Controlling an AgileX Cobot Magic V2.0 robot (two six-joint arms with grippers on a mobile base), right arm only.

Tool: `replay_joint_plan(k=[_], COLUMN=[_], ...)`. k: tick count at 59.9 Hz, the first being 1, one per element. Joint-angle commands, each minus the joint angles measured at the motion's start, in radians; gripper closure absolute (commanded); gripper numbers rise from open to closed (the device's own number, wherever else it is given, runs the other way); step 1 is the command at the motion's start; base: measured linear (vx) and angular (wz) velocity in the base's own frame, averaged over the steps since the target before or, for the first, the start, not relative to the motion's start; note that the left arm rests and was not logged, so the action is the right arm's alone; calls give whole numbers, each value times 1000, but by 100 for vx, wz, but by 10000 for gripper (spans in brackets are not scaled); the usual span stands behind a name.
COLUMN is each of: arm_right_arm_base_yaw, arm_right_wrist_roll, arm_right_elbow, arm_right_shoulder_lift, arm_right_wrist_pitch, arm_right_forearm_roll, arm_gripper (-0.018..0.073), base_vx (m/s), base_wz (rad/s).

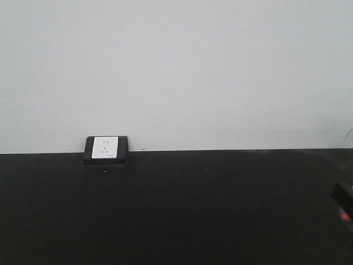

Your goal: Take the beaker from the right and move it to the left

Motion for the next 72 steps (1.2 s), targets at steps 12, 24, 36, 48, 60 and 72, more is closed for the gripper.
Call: replay_joint_plan(k=[12, 24, 36, 48, 60, 72], arm_right_arm_base_yaw=[-1, -2, -2, -2, -2, -2], arm_right_wrist_roll=[5, 5, 5, 5, 5, 5], arm_right_elbow=[40, 40, 40, 40, 40, 40], arm_right_shoulder_lift=[-7, -7, -7, -7, -7, -7], arm_right_wrist_pitch=[-126, -122, -122, -122, -122, -122], arm_right_forearm_roll=[-23, -23, -23, -23, -23, -23], arm_gripper=[562, 562, 562, 562, 562, 562], base_vx=[0, 0, 0, 0, -1, -6], base_wz=[0, 0, 0, 0, 5, 15])
